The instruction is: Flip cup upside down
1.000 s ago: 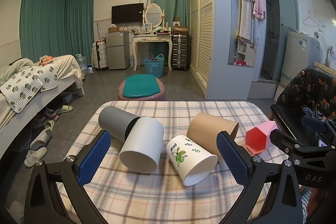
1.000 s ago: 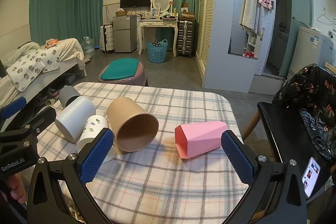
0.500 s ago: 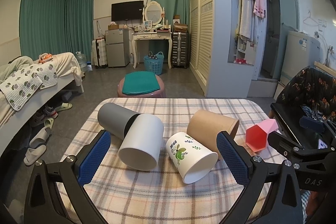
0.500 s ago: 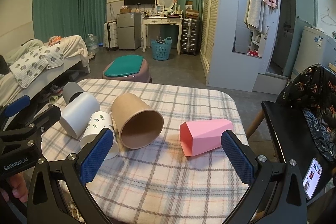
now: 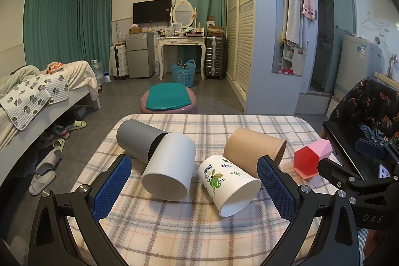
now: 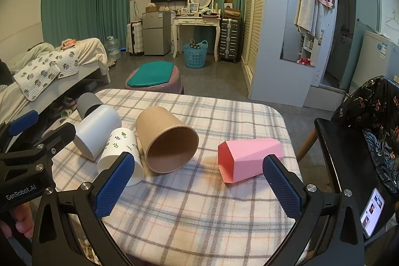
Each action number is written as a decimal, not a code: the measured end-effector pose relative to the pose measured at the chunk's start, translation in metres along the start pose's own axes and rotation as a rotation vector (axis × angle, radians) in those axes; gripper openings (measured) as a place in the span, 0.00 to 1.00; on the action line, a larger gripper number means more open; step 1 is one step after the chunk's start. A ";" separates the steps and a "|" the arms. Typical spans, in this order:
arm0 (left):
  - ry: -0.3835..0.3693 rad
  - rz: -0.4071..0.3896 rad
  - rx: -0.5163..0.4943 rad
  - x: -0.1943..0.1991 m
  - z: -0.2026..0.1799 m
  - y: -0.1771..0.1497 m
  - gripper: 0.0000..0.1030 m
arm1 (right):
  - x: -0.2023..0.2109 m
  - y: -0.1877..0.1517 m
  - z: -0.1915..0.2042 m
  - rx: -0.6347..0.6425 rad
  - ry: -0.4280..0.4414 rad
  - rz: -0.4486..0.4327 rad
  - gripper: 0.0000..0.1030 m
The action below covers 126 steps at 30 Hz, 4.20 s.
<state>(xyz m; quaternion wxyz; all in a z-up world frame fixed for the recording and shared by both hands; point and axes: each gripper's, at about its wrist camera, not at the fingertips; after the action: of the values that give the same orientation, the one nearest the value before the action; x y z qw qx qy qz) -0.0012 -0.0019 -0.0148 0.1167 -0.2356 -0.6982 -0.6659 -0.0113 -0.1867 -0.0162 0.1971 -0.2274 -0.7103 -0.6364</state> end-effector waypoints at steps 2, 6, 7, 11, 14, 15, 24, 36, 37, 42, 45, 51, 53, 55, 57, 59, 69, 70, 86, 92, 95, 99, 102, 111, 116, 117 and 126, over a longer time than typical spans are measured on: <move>0.000 0.000 0.001 0.000 0.001 0.000 1.00 | 0.000 0.000 0.000 0.001 0.000 0.002 1.00; 0.001 0.001 0.000 0.000 0.001 -0.001 1.00 | 0.000 -0.001 0.000 0.001 0.000 0.001 1.00; 0.002 0.002 0.001 -0.001 0.001 -0.001 1.00 | 0.000 -0.001 0.000 0.002 0.000 0.002 1.00; 0.003 0.004 0.002 -0.001 0.003 -0.001 1.00 | -0.001 -0.001 0.000 0.004 0.001 0.001 1.00; 0.003 0.007 0.001 -0.002 0.003 -0.001 1.00 | -0.002 -0.001 0.001 0.015 0.001 0.002 1.00; 0.005 0.011 0.000 -0.002 0.004 -0.002 1.00 | -0.004 0.000 0.001 0.022 0.000 0.003 1.00; 0.013 0.023 0.005 -0.006 0.010 -0.001 1.00 | -0.010 0.010 0.004 0.048 0.007 0.004 1.00; 0.082 0.038 0.038 -0.027 0.032 0.021 1.00 | -0.050 0.038 0.011 0.115 0.072 0.073 1.00; 0.085 0.039 0.041 -0.029 0.034 0.023 1.00 | -0.054 0.040 0.013 0.125 0.079 0.079 1.00; 0.086 0.051 0.059 -0.042 0.044 0.028 1.00 | -0.081 0.049 0.027 0.184 0.125 0.135 1.00; 0.082 0.065 0.066 -0.050 0.048 0.028 1.00 | -0.098 0.050 0.039 0.228 0.144 0.167 1.00; 0.057 0.090 0.076 -0.063 0.056 0.024 1.00 | -0.136 0.046 0.059 0.276 0.196 0.259 0.94; 0.052 0.098 0.078 -0.066 0.057 0.023 1.00 | -0.147 0.044 0.060 0.261 0.234 0.294 0.91; 0.048 0.105 0.081 -0.069 0.059 0.022 1.00 | -0.153 0.042 0.062 0.259 0.257 0.318 0.91; 0.046 0.108 0.087 -0.070 0.061 0.021 1.00 | -0.158 0.039 0.066 0.270 0.281 0.343 0.90; 0.043 0.111 0.093 -0.070 0.062 0.020 1.00 | -0.160 0.037 0.068 0.260 0.296 0.353 0.86; 0.023 0.089 0.088 -0.052 0.055 0.017 1.00 | -0.101 0.038 0.044 0.118 0.177 0.251 0.84; 0.017 0.088 0.088 -0.049 0.053 0.016 1.00 | -0.092 0.034 0.041 0.109 0.144 0.241 0.84; -0.018 0.157 0.072 -0.020 0.022 -0.002 1.00 | -0.049 -0.034 0.030 -0.008 -0.020 0.312 0.84; -0.020 0.154 0.039 -0.013 0.013 -0.003 1.00 | -0.048 -0.043 0.038 -0.045 -0.033 0.314 0.85; -0.016 0.148 0.016 -0.010 0.009 -0.002 1.00 | -0.048 -0.044 0.040 -0.037 -0.033 0.306 0.86; -0.006 0.142 0.015 -0.008 0.004 0.003 1.00 | -0.050 -0.044 0.034 -0.034 0.000 0.332 0.88; 0.002 0.143 0.017 -0.006 -0.001 0.008 1.00 | -0.040 -0.039 0.028 -0.030 0.023 0.293 0.92; 0.033 0.117 -0.031 0.008 -0.031 0.039 1.00 | 0.000 -0.012 -0.006 -0.005 -0.013 0.103 0.97; -0.018 0.201 -0.028 -0.009 -0.064 0.042 1.00 | 0.003 -0.008 -0.053 -0.052 -0.073 0.048 0.97; -0.025 0.229 -0.026 -0.016 -0.073 0.041 1.00 | 0.004 -0.008 -0.060 -0.065 -0.083 0.044 0.97; -0.049 0.442 -0.007 -0.081 -0.117 0.022 0.99 | -0.015 -0.026 -0.121 -0.177 -0.136 0.083 0.97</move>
<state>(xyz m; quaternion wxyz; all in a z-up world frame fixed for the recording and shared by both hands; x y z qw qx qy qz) 0.0613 -0.1315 -0.0237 0.2421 -0.3995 -0.6297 -0.6207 -0.0150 -0.3103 -0.0317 0.1537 -0.3157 -0.6531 -0.6709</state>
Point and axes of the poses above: each gripper's, at about its wrist camera, not at the fingertips, and x roughly against the way its jaws point, z to its left, y to its top, and after that the axes turned 9 degrees about -y, right-handed
